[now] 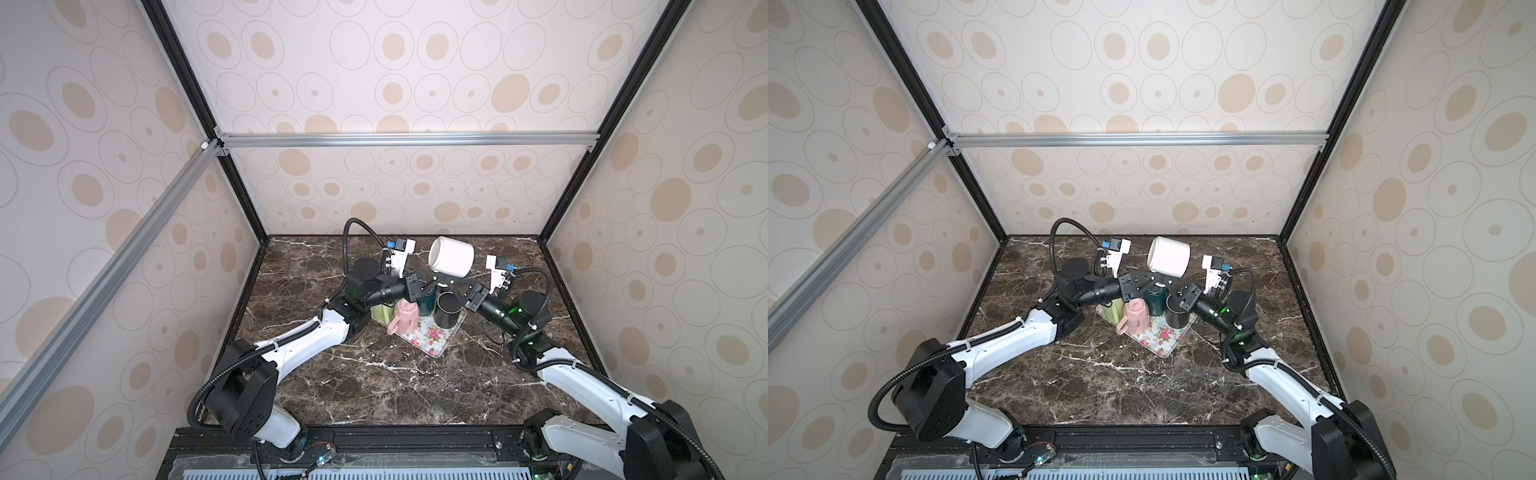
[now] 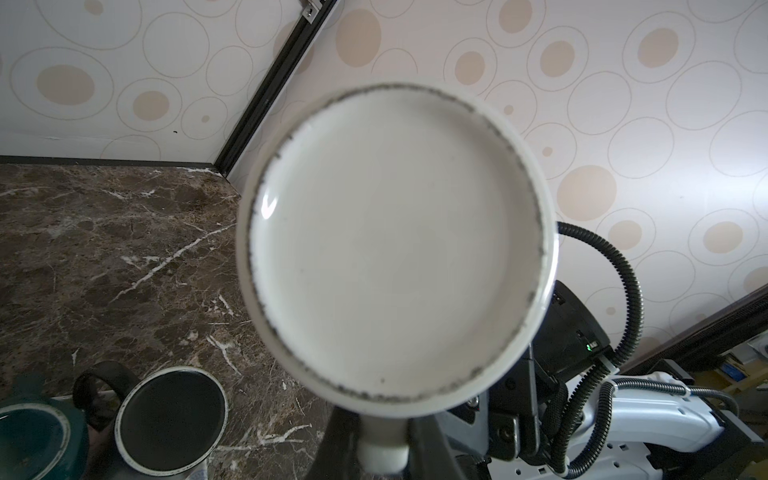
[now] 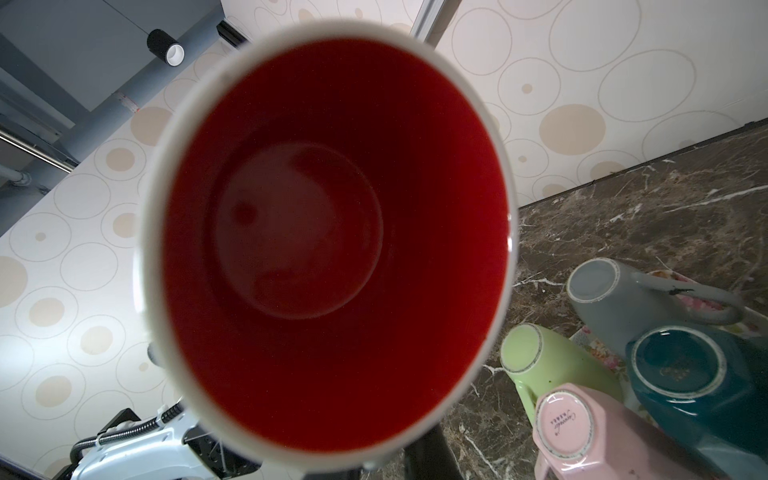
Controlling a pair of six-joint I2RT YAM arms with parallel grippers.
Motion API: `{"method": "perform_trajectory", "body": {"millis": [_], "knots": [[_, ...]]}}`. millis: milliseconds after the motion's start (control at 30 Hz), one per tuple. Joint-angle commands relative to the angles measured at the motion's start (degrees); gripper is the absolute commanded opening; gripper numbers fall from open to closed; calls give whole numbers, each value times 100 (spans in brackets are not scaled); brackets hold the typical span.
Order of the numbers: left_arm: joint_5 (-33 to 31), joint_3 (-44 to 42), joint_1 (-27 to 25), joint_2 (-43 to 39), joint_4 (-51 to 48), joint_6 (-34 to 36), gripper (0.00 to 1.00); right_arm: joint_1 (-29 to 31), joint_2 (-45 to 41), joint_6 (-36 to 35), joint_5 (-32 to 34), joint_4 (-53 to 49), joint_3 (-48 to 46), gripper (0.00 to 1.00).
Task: Turn the mug right side up
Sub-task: 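Grasp the held white mug with the right gripper beside the left gripper, then open the left gripper and carry the mug away with the right gripper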
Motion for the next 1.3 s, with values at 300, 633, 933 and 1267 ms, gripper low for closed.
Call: {"method": "perform_trajectory", "body": {"millis": [300, 633, 933, 1267], "knots": [[-30, 236, -50, 88, 30, 42, 12, 206, -226, -405, 18, -36, 183, 0], [-460, 136, -41, -75, -324, 328, 87, 350, -460, -498, 1374, -873, -57, 0], [-944, -168, 37, -312, -598, 500, 98, 350, -284, -621, 1711, -1290, 1, 0], [-1939, -1118, 119, -1005, -655, 756, 98, 350, -501, -1505, 2910, -3909, 957, 0]]}}
